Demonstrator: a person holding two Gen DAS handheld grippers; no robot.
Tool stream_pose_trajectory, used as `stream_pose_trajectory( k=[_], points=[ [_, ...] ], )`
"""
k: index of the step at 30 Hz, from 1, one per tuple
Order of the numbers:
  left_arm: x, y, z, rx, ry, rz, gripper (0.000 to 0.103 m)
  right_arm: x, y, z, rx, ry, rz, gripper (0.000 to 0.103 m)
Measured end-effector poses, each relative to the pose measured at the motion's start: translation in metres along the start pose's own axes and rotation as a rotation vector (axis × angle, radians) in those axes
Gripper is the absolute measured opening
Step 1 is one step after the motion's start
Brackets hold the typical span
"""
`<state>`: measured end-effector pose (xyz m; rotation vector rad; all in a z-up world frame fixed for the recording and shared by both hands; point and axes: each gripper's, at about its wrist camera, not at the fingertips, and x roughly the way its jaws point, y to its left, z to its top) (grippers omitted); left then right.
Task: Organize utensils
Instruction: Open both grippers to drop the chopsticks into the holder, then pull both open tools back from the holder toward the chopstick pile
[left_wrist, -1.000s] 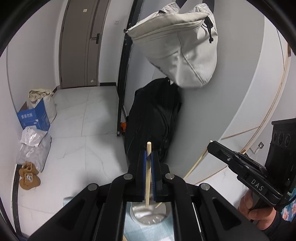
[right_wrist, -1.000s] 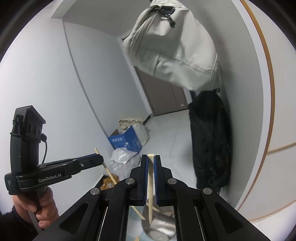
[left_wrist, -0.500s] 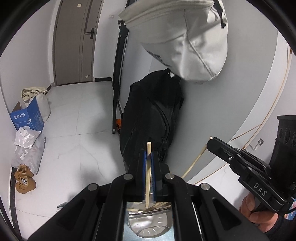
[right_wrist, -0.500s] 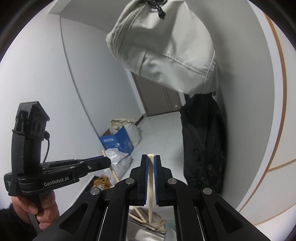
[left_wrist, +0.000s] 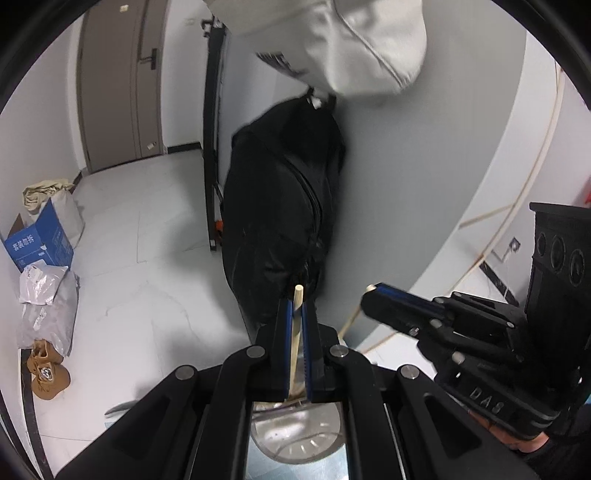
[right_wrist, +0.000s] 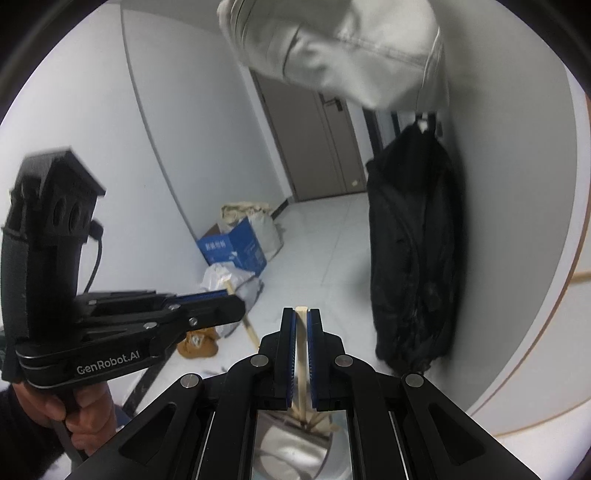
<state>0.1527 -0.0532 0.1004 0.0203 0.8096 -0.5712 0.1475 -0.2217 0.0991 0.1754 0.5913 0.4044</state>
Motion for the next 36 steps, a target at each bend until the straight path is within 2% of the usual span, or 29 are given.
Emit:
stream_pose_trajectory(
  k=[4, 8, 12, 13, 14, 15, 16, 17, 20, 23, 27, 29, 36],
  points=[
    [0.003, 0.007, -0.006, -0.014, 0.032, 0.000, 0.002, 0.002, 0.001, -0.013, -0.007, 0.034, 0.000, 0.008],
    [-0.005, 0.023, -0.006, -0.116, 0.029, -0.056, 0.002, -0.006, -0.005, -0.017, 0.027, 0.021, 0.014, 0.009],
    [-0.017, 0.025, -0.011, -0.147, -0.009, -0.045, 0.003, -0.016, -0.010, -0.017, 0.063, 0.008, 0.027, 0.026],
    [-0.021, 0.025, -0.012, -0.153, -0.006, -0.054, 0.009, -0.022, -0.010, -0.017, 0.071, -0.007, 0.025, 0.030],
    [-0.022, 0.026, -0.013, -0.154, -0.004, -0.058, 0.021, -0.026, -0.010, -0.017, 0.075, -0.017, 0.022, 0.031],
    [-0.024, 0.024, -0.014, -0.154, -0.008, -0.048, 0.027, -0.029, -0.010, -0.017, 0.079, -0.026, 0.021, 0.038],
    [-0.026, 0.022, -0.015, -0.155, -0.022, -0.036, 0.042, -0.033, -0.010, -0.017, 0.085, -0.037, 0.018, 0.042],
    [-0.030, 0.022, -0.016, -0.158, -0.034, -0.033, 0.052, -0.038, -0.010, -0.017, 0.094, -0.047, 0.014, 0.044],
    [-0.039, 0.025, -0.019, -0.184, -0.063, -0.027, 0.058, -0.046, -0.009, -0.018, 0.108, -0.052, 0.012, 0.045],
    [-0.039, 0.026, -0.020, -0.191, -0.057, -0.027, 0.058, -0.054, -0.007, -0.020, 0.115, -0.059, 0.007, 0.047],
    [-0.049, 0.020, -0.022, -0.169, -0.070, 0.027, 0.058, -0.064, -0.003, -0.024, 0.121, -0.072, 0.011, 0.047],
    [-0.054, 0.021, -0.024, -0.180, -0.084, 0.031, 0.058, -0.070, 0.000, -0.026, 0.121, -0.079, 0.013, 0.048],
    [-0.077, 0.016, -0.045, -0.196, -0.149, 0.104, 0.069, -0.089, 0.014, -0.034, 0.098, -0.110, 0.015, 0.060]
  ],
)
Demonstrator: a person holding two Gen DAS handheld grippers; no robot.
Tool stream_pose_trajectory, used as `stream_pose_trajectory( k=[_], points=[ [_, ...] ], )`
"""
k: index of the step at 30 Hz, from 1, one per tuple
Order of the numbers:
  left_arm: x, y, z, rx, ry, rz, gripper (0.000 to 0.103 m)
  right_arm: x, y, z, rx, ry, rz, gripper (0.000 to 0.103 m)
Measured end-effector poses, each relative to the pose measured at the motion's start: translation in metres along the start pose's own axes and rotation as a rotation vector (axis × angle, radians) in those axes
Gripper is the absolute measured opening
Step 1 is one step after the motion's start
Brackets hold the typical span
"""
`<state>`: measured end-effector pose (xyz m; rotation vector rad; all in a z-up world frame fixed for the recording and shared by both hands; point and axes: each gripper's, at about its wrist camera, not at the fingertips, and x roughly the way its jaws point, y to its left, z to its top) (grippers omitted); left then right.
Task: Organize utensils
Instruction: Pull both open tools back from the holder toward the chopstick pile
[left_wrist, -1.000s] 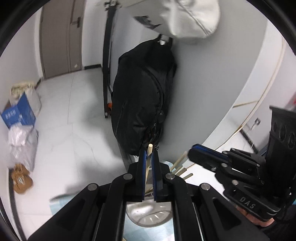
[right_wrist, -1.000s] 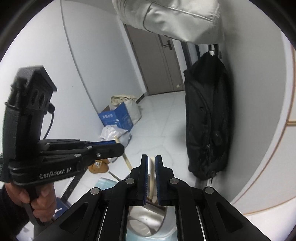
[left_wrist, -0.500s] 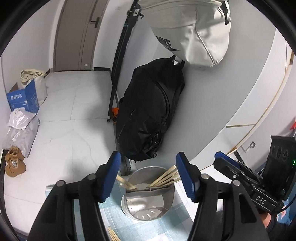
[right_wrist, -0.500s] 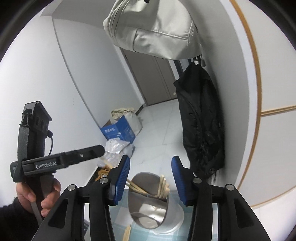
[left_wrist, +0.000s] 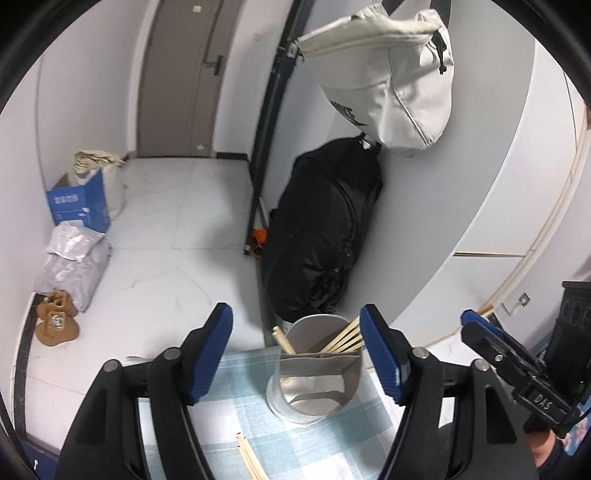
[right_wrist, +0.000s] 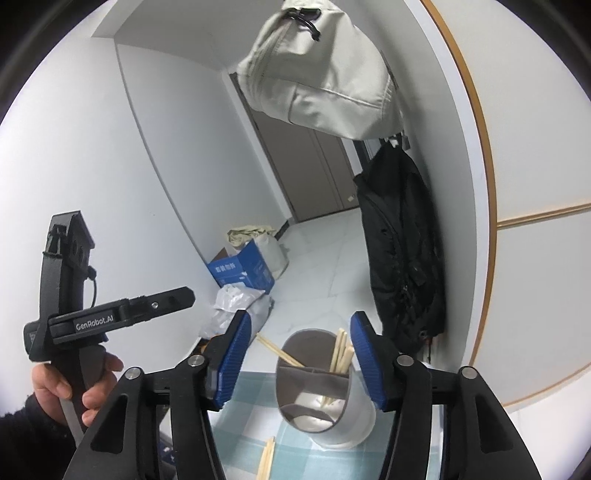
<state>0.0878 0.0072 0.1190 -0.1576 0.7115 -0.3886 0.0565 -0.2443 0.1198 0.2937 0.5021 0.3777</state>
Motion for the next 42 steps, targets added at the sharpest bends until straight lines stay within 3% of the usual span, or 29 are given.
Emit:
stream_pose_trajectory(
  k=[12, 15, 20, 25, 32, 42],
  points=[
    [-0.022, 0.001, -0.045, -0.011, -0.087, 0.133, 0.073, -0.016, 0.027, -0.034, -0.038, -0.023, 0.003, 0.082],
    [-0.023, 0.001, -0.057, -0.010, -0.101, 0.161, 0.084, -0.018, 0.031, -0.045, -0.049, -0.024, 0.009, 0.083],
    [-0.023, 0.000, -0.078, 0.014, -0.115, 0.184, 0.084, -0.017, 0.035, -0.071, -0.067, -0.012, 0.009, 0.086],
    [-0.017, 0.005, -0.098, 0.025, -0.088, 0.188, 0.084, -0.014, 0.037, -0.099, -0.082, 0.001, 0.001, 0.097],
    [-0.014, 0.015, -0.128, 0.010, -0.132, 0.219, 0.084, -0.006, 0.040, -0.130, -0.104, 0.030, -0.015, 0.098],
    [0.009, 0.042, -0.158, -0.080, -0.134, 0.264, 0.084, 0.018, 0.046, -0.165, -0.145, 0.089, -0.051, 0.098]
  ],
)
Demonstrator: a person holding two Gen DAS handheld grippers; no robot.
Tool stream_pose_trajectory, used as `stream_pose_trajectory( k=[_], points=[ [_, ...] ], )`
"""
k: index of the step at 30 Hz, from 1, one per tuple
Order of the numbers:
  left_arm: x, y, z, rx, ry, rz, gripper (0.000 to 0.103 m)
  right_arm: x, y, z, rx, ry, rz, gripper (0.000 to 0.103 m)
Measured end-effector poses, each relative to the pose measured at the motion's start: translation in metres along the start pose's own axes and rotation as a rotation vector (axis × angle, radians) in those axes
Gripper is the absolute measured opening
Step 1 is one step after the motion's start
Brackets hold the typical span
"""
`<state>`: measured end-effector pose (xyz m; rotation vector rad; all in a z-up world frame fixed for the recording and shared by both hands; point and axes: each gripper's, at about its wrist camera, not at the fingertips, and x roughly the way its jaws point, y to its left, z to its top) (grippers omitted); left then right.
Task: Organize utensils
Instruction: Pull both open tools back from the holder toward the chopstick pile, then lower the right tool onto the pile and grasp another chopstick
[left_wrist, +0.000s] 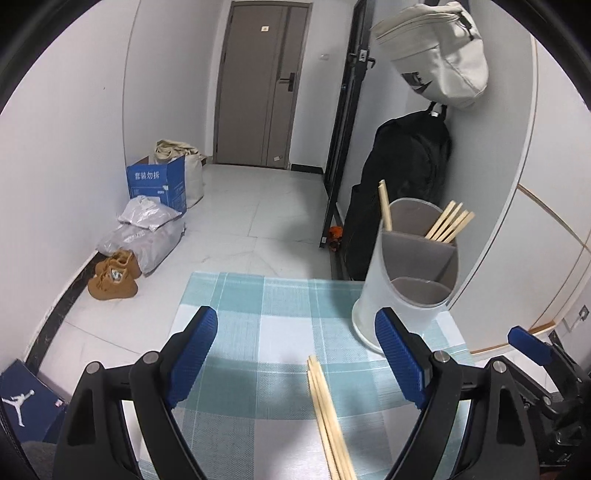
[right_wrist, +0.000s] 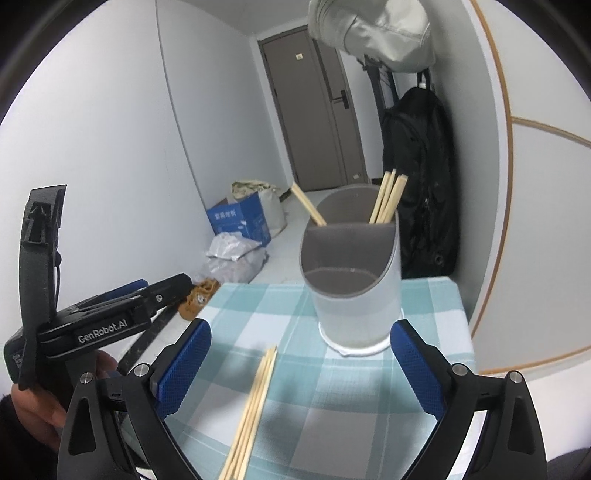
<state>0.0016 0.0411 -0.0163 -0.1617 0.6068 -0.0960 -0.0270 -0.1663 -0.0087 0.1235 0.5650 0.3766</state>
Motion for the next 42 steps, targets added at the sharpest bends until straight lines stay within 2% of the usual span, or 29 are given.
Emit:
stream_pose_trajectory(
  k=[5, 8, 17, 20, 22, 26, 31, 34, 35, 36, 42],
  points=[
    [0.009, 0.014, -0.007, -0.023, 0.016, 0.006, 0.084, 0.020, 0.003, -0.007, -0.022, 0.067, -0.010, 0.099],
    [0.013, 0.020, -0.011, -0.004, 0.019, 0.039, 0.084, 0.033, 0.007, -0.010, -0.042, 0.108, -0.013, 0.099],
    [0.026, 0.045, -0.008, -0.054, 0.084, 0.022, 0.084, 0.081, 0.017, -0.021, -0.044, 0.304, -0.018, 0.097],
    [0.029, 0.056, -0.010, -0.078, 0.109, 0.018, 0.084, 0.096, 0.022, -0.025, -0.056, 0.362, -0.028, 0.085],
    [0.031, 0.063, -0.010, -0.105, 0.126, 0.021, 0.084, 0.108, 0.025, -0.027, -0.060, 0.410, -0.026, 0.068],
    [0.033, 0.081, -0.009, -0.182, 0.149, 0.023, 0.084, 0.130, 0.032, -0.033, -0.078, 0.495, -0.032, 0.062],
    [0.031, 0.096, -0.008, -0.247, 0.150, 0.013, 0.084, 0.144, 0.042, -0.036, -0.128, 0.529, -0.040, 0.050],
    [0.033, 0.105, -0.009, -0.285, 0.161, 0.012, 0.084, 0.153, 0.047, -0.038, -0.179, 0.556, -0.082, 0.046],
    [0.035, 0.107, -0.008, -0.298, 0.166, 0.007, 0.084, 0.156, 0.049, -0.040, -0.209, 0.571, -0.109, 0.043],
    [0.035, 0.110, -0.008, -0.314, 0.170, 0.002, 0.084, 0.160, 0.050, -0.043, -0.236, 0.586, -0.126, 0.035],
    [0.040, 0.118, -0.007, -0.379, 0.186, -0.019, 0.084, 0.163, 0.054, -0.038, -0.277, 0.600, -0.130, 0.028]
  ],
)
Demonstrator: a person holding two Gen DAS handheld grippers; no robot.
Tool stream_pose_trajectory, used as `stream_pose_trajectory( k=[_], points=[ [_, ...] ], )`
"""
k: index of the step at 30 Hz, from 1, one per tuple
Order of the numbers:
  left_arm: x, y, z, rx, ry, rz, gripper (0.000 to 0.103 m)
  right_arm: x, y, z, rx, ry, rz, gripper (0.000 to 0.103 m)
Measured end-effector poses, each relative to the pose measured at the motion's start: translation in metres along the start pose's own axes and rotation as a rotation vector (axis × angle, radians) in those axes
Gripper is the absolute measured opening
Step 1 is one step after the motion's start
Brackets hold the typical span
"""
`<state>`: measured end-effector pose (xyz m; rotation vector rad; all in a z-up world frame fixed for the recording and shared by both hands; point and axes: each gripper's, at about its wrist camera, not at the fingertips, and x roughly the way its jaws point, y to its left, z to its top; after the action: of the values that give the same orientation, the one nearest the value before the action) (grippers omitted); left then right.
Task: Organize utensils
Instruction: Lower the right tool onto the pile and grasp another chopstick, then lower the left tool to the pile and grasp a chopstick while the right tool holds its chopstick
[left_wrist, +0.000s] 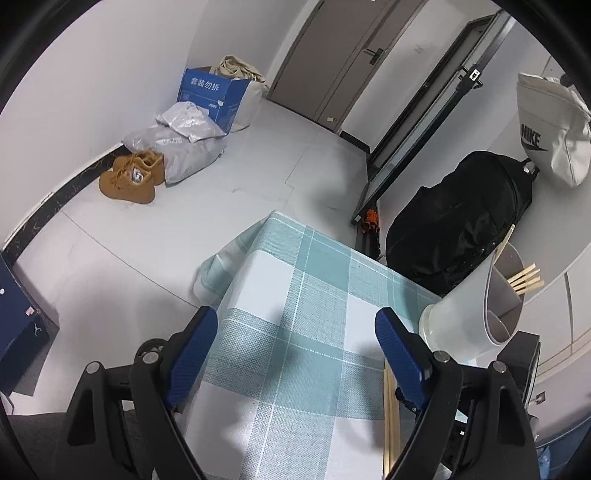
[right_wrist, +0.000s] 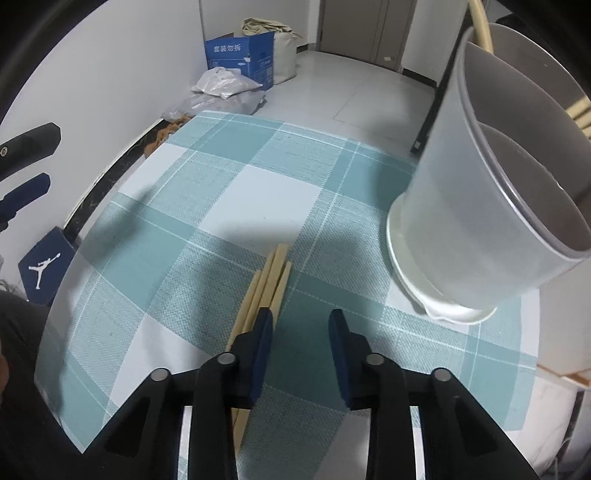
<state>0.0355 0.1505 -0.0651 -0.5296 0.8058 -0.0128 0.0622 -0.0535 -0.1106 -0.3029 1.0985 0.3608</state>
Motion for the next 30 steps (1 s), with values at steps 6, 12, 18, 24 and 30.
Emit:
stream_pose_trajectory(
  k=[6, 12, 18, 24, 30],
  points=[
    [0.000, 0.003, 0.002, -0.010, 0.008, -0.007, 0.084, 0.007, 0.004, 0.011, -0.019, 0.038, -0.012, 0.022],
    [0.000, 0.012, 0.005, -0.039, 0.015, -0.007, 0.084, 0.013, 0.007, 0.022, 0.000, 0.049, -0.011, 0.017],
    [0.002, 0.014, 0.006, -0.049, 0.031, 0.000, 0.084, 0.023, 0.015, 0.035, 0.004, 0.060, 0.010, 0.004],
    [0.007, 0.010, 0.004, -0.045, 0.052, 0.011, 0.084, 0.007, 0.002, 0.036, 0.105, 0.011, 0.104, 0.003],
    [0.022, -0.016, -0.013, 0.097, 0.134, 0.012, 0.084, -0.044, -0.030, 0.016, 0.224, -0.136, 0.187, 0.003]
  ],
)
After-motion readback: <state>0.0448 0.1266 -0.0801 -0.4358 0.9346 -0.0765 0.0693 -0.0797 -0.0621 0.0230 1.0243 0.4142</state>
